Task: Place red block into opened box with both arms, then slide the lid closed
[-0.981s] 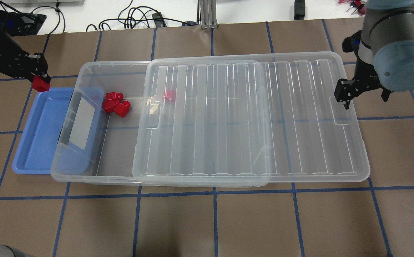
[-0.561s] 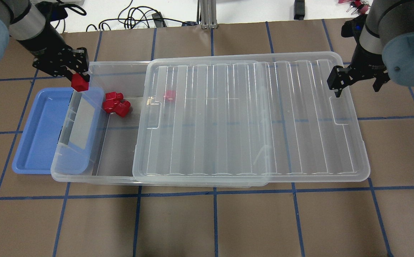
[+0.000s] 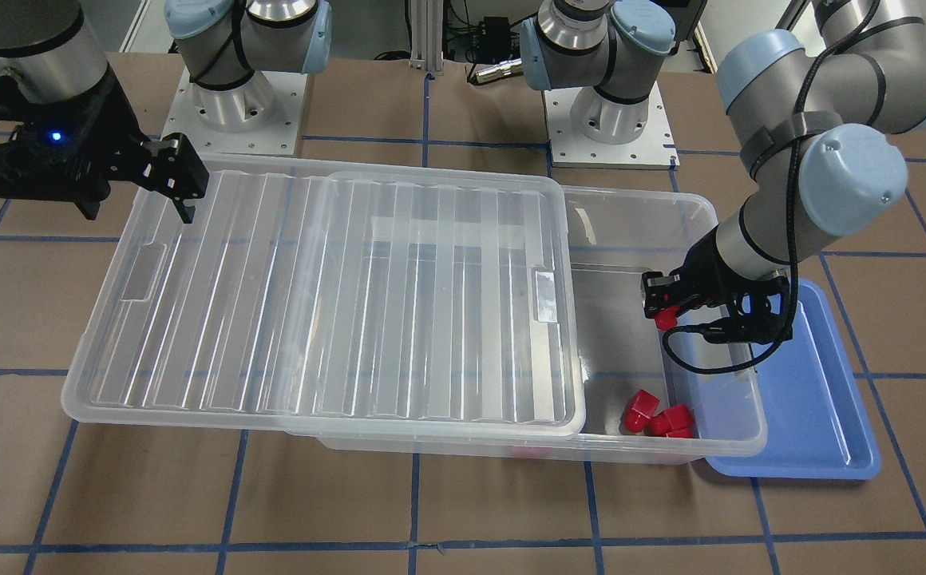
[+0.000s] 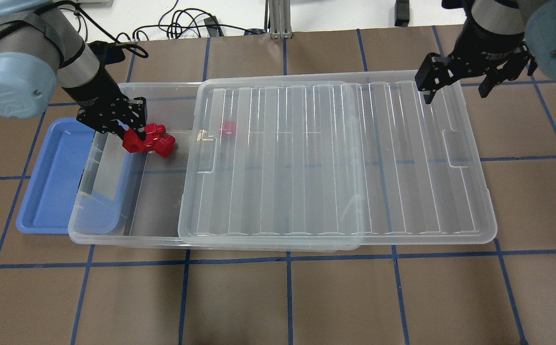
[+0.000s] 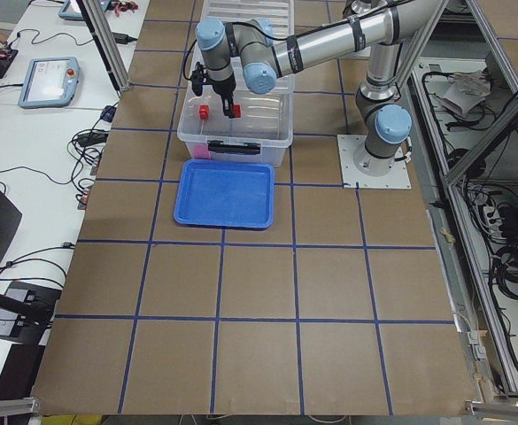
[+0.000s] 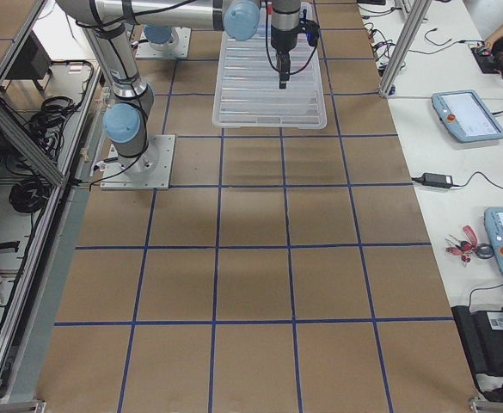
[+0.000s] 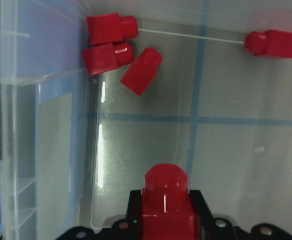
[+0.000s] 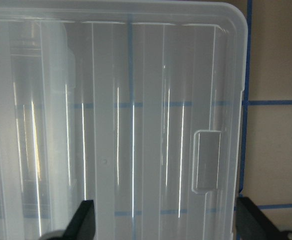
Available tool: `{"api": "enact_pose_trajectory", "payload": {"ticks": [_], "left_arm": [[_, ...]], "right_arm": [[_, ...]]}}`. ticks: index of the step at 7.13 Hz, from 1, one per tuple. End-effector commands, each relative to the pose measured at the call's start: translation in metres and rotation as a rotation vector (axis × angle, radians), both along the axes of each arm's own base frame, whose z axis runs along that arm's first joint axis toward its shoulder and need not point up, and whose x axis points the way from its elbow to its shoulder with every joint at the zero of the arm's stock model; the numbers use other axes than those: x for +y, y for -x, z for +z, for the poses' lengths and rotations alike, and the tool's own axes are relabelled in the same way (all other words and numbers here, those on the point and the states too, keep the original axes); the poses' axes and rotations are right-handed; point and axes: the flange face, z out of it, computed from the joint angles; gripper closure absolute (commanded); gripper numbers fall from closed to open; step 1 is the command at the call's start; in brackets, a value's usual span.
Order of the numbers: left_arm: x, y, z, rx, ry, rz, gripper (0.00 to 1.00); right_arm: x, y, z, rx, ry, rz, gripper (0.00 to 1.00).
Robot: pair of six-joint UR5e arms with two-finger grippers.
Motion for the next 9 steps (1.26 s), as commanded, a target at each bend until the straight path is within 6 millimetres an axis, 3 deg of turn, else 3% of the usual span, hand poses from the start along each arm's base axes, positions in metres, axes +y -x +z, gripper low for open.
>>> {"api": "enact_pose_trajectory", "payload": {"ticks": [1, 4, 6, 9], "left_arm": [[0.004, -0.006, -0.036, -0.002, 0.009, 0.005, 1.0], [0.014, -0.005, -0.084, -0.002, -0.005, 0.006, 1.0], [0.023, -0.003, -0.097, 0.0, -0.025, 0.005, 1.0], [0.018, -0.005, -0.111, 0.001, -0.028, 0.006, 1.0]], "right_arm": [[0.006, -0.017, 0.009, -0.019, -0.015, -0.029, 0.0], [0.001, -0.018, 0.01, -0.03, 0.045, -0.031, 0.0], [0.0, -0.018, 0.01, -0.028, 0.043, -0.033, 0.0], [-0.001, -0.018, 0.009, -0.028, 0.042, -0.033, 0.0]]}}
